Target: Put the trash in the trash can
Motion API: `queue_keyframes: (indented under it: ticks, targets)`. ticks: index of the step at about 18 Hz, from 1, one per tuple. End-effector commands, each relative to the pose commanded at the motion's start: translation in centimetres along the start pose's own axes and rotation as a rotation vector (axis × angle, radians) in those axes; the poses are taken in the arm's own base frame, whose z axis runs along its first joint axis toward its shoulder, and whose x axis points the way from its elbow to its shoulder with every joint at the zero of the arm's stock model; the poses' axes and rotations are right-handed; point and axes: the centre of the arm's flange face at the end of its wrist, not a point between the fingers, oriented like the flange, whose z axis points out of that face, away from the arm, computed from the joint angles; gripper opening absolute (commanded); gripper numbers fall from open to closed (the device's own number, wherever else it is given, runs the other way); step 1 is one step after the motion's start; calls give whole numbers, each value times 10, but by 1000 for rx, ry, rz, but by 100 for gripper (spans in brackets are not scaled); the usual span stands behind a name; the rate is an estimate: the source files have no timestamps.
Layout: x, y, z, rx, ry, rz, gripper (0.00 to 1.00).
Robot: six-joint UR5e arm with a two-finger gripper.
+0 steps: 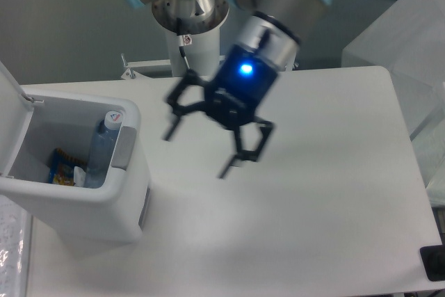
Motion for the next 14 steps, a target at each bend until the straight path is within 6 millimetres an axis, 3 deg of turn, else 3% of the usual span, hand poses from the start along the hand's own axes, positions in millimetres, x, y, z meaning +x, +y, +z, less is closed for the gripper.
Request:
queue_keyframes:
  ticks: [6,10,14]
  targets:
    - [-58,67,36,-394,-175,102,100]
    - [-71,93,45,-562,-186,222,100]
    - [-59,101,62,-694,-171,333,100]
